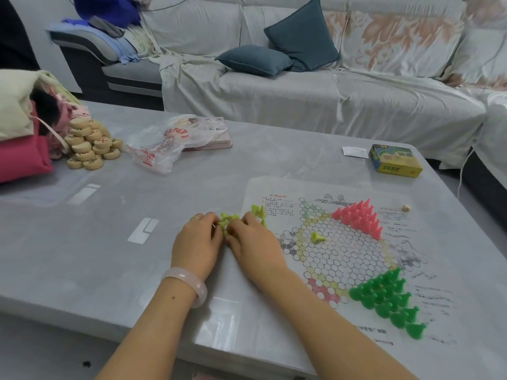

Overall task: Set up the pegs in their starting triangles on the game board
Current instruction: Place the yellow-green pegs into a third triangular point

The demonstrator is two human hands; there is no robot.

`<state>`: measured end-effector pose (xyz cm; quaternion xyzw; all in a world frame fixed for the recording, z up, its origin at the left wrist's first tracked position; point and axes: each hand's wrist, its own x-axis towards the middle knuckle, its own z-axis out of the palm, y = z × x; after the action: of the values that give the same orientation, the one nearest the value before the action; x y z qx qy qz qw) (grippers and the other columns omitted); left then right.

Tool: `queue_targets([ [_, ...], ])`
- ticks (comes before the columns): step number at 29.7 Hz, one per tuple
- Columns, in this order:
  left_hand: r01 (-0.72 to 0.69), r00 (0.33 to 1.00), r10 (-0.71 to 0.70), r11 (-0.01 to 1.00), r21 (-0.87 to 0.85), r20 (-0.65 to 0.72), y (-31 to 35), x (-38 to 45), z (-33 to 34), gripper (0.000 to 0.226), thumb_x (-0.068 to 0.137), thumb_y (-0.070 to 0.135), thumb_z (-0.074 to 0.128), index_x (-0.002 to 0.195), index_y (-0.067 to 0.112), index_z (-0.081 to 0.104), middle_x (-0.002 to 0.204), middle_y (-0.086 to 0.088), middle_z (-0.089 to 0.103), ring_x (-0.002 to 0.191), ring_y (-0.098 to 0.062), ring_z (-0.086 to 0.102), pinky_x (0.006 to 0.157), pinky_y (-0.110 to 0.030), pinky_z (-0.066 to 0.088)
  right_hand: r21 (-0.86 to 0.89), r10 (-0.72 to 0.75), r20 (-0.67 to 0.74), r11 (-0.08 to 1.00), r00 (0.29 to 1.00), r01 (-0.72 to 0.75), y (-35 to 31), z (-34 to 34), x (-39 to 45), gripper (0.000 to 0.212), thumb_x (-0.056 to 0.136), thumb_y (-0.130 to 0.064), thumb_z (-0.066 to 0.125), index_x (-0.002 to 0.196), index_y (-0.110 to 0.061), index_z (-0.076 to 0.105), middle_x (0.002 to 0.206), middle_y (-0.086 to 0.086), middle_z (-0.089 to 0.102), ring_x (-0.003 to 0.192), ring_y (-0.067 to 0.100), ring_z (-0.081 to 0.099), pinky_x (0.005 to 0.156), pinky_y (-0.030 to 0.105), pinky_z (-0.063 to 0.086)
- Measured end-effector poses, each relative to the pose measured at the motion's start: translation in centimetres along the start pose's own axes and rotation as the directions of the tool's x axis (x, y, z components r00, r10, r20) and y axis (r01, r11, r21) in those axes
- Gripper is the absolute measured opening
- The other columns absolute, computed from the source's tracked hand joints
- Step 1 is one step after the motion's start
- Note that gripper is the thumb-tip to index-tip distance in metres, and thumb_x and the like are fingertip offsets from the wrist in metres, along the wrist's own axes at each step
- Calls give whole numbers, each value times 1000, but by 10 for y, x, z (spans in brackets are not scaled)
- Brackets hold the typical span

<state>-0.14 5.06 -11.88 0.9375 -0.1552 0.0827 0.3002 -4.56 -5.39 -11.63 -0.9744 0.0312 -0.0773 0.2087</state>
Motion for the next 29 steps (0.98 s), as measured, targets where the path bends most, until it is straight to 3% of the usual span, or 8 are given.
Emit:
queue_targets([
  [8,79,995,-72,992,-97,69,2,-3,-7,21,87,15,51,101,17,66,107,-8,64,98,-26,55,78,-27,39,298,62,-77,954,995,-37,15,-10,-2,15,88,-22,54,94,-12,63,87,1,49,80,12,41,64,22,24],
  [11,48,995,-66,976,-213,-79,12,-14,-21,22,85,17,48,97,18,67,105,-2,63,98,-23,54,81,-23,41,395,105,-118,917,987,-51,19,-16,-12,13,87,-20,55,91,-10,64,88,-1,56,81,9,45,63,16,30],
  [13,192,974,-226,785,-588,15,31,-19,-27,19,90,13,44,87,17,63,94,-3,61,85,-16,55,67,-14,43,480,119,-127,876,985,-44,17,-23,-20,12,87,-18,56,88,-10,65,83,-5,57,74,5,46,63,10,33],
  [15,436,892,-293,349,-829,346,50,-24,-25,21,92,13,40,80,14,58,87,-8,64,77,-17,61,69,-20,49,554,129,-134,832,983,-34,13,-31,-27,10,86,-17,57,87,-11,65,80,-7,58,68,-2,47,63,8,35],
  [18,679,689,-160,-198,-707,707,67,-30,-23,32,93,16,32,70,8,52,58,-8,65,52,-18,66,52,-22,54,585,125,-117,811,985,-33,6,-35,-36,9,85,-15,58,88,-13,66,87,0,64,73,6,55,73,20,45],
  [20,702,611,-73,-410,-582,788,64,-32,-22,38,94,18,25,74,2,54,53,-13,63,44,-21,64,43,-24,52,493,113,-124,869,986,-37,4,-31,-37,9,83,-17,61,88,-15,67,92,1,60,79,10,51,77,28,44],
  [25,642,609,-94,-524,-560,787,54,-25,-17,31,91,13,32,77,1,57,73,-14,62,65,-24,63,48,-30,56,600,134,-125,800,983,-33,0,-29,-32,7,78,-15,66,85,-16,69,96,-3,56,85,8,54,78,22,43],
  [29,628,651,-150,-442,-640,744,61,-14,-16,21,88,5,38,76,2,55,84,-15,61,80,-26,62,67,-28,55,885,262,-131,466,956,-7,6,-45,-30,6,81,-11,64,79,-16,66,95,-3,66,83,7,60,82,25,50],
])
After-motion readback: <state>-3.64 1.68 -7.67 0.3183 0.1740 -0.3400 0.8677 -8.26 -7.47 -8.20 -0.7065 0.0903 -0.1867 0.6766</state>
